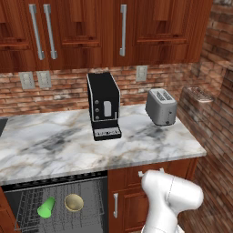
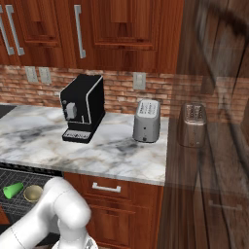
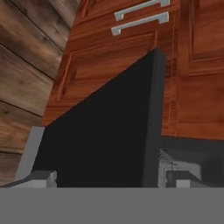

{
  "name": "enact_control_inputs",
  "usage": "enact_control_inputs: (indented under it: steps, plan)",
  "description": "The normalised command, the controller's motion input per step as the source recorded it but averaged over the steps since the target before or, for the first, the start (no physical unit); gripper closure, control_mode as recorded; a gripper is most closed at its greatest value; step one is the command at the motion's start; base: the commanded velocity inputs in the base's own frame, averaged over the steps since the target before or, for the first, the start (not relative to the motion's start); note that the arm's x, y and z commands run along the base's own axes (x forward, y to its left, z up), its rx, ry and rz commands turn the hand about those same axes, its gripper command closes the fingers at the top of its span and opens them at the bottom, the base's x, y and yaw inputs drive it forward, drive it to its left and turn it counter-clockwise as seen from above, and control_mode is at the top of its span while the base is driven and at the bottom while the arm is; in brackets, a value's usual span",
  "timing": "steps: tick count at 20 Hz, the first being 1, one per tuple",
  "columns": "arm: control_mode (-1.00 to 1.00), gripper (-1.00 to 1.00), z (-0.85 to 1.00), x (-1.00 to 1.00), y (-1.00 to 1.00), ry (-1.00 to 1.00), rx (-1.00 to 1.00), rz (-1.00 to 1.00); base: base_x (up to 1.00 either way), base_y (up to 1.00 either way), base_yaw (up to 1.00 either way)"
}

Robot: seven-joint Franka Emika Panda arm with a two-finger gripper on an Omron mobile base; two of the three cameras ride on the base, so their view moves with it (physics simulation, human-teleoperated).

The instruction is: Pick up the cup and bowl from the counter, place them in the dishwasher, and close the dishwasher door.

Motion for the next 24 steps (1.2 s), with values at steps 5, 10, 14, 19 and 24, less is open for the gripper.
enact_control_inputs:
  steps: [5,10,14,19,24]
  plan:
    - [-1.0,-1.0,-0.68,-0.31,0.4,-0.16,-0.19,0.0,0.0,0.0,0.0]
    - [-1.0,-1.0,-0.6,-0.18,0.15,-0.23,-0.27,0.0,0.0,0.0,0.0]
    - [-1.0,-1.0,-0.71,0.0,0.0,-0.33,-0.44,0.02,0.0,0.0,0.0]
    - [-1.0,-1.0,-0.79,0.0,0.0,-0.38,-0.53,0.02,0.0,0.0,0.0]
    - [-1.0,-1.0,-0.82,0.0,0.0,-0.38,-0.56,0.01,0.0,0.0,0.0]
